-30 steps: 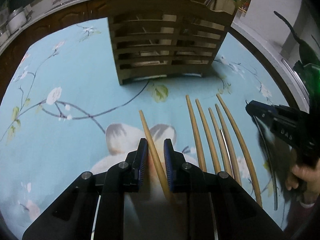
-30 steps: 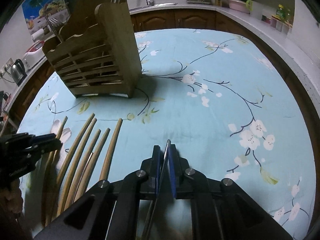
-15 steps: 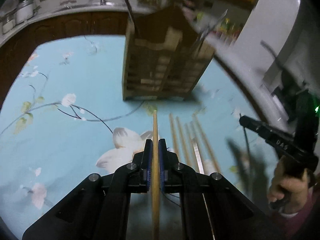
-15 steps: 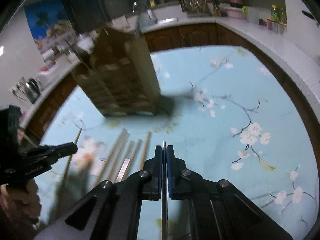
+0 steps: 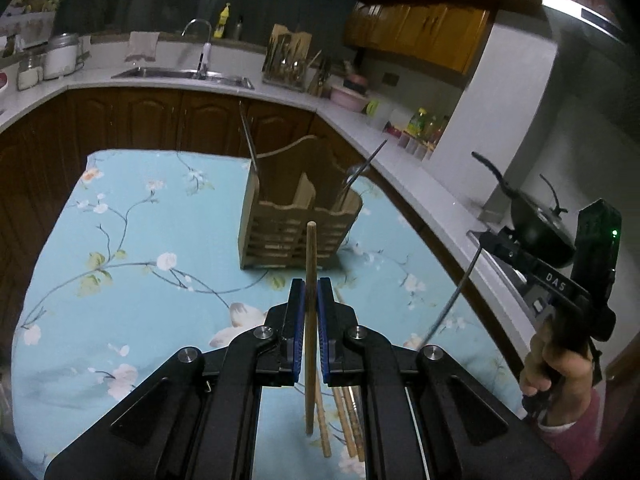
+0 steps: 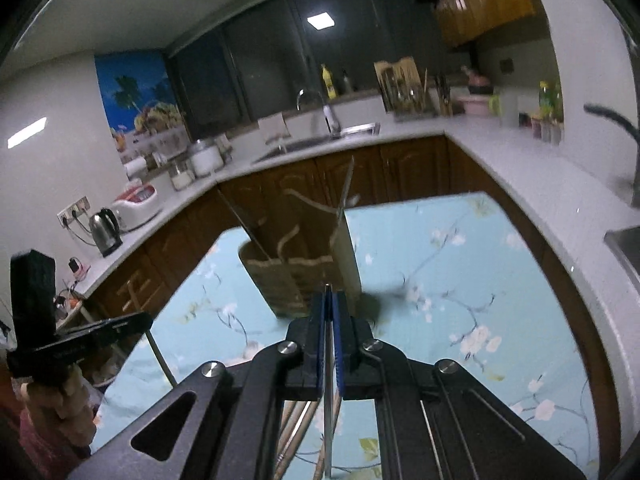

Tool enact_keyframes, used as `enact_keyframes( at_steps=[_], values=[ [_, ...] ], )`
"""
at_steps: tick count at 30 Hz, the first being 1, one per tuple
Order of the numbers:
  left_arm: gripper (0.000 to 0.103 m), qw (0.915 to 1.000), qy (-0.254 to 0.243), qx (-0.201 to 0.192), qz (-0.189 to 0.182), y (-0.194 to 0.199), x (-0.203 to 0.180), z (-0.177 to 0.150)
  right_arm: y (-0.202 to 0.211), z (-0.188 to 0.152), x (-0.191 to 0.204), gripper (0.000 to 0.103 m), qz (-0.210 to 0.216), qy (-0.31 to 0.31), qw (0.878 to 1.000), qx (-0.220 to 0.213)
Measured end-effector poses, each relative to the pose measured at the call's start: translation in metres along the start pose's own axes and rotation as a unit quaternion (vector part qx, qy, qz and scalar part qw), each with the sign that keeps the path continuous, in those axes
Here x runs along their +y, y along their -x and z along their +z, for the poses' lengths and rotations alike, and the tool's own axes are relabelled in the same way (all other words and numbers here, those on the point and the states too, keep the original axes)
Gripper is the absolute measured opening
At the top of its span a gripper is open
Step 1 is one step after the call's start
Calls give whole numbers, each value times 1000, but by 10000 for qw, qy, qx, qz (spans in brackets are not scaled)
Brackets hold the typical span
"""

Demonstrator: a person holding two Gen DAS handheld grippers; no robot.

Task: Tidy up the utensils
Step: 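Carry both chopsticks up and lower them into the wooden holder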

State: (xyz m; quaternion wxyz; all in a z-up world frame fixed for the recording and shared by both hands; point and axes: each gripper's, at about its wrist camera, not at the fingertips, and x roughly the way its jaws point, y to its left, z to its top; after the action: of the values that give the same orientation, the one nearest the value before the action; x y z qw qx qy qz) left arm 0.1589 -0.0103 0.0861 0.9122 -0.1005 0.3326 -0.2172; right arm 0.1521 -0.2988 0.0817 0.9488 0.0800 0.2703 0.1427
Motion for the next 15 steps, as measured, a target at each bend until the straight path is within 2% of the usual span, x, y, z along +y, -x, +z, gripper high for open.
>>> enact_keyframes(
  at_steps=[15],
  values=[
    [5, 9989, -29, -442, 127, 12, 5, 32, -4, 35, 11, 4, 83, 119, 9991, -386]
  ],
)
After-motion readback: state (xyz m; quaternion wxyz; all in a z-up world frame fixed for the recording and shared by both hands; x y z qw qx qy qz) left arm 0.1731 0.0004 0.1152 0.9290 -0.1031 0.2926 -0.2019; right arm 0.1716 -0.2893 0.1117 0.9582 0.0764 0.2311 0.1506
